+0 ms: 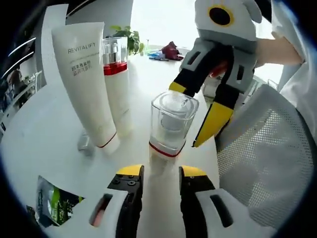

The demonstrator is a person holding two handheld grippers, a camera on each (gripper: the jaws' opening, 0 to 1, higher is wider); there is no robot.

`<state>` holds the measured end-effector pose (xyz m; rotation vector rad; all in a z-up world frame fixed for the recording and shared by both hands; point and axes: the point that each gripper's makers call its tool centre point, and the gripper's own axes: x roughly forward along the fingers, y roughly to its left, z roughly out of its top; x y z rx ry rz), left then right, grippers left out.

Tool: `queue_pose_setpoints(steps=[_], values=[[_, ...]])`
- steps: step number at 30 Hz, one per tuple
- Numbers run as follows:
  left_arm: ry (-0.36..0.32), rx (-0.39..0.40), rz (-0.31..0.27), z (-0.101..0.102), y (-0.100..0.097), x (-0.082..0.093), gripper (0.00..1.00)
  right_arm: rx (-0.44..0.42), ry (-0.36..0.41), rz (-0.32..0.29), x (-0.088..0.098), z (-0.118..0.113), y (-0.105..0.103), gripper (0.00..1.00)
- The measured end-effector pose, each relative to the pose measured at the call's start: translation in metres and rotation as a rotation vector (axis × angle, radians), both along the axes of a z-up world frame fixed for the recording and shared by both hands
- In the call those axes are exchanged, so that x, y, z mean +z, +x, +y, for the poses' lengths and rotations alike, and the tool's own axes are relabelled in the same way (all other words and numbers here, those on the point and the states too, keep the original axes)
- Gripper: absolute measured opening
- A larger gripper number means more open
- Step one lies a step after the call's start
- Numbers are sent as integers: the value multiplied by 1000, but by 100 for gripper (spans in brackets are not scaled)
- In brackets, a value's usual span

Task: Arrange the skincare products in the storage area until every visible bottle or jar stands upright without overlapping.

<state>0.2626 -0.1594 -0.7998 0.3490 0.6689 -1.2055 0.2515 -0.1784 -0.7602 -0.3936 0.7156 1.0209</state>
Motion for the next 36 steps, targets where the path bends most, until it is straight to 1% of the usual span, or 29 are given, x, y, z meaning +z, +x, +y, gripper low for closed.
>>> queue_pose_setpoints(steps=[3, 6, 9, 12, 15, 17, 21, 26, 31, 36], values=[[20, 48, -12, 3, 0, -2, 18, -9, -19, 13, -4, 2, -4, 21], [20, 75, -19, 1, -1, -1, 15, -44, -27, 30, -9, 1, -1, 20], [21, 92, -25, -4, -3, 0, 14, -64, -31, 34, -13, 1, 2, 17], [31, 120, -37, -2, 1, 0, 14, -87, -46, 22, -16, -2, 7, 14], [35, 146, -44, -2, 4, 1, 13, -101, -27, 25, -15, -1, 8, 14], [32, 158, -40, -2, 4, 2, 13, -102, -32, 22, -16, -1, 10, 15], [37, 170, -49, -4, 7, 2, 14, -110, -31, 25, -19, -2, 13, 14], [36, 195, -59, -8, 14, 3, 14, -114, -35, 16, -21, -3, 21, 13], [30, 226, -59, -10, 25, 3, 14, -126, -45, 1, -21, -6, 32, 13], [30, 227, -71, -13, 36, 2, 14, -130, -54, -8, -23, -8, 42, 13]])
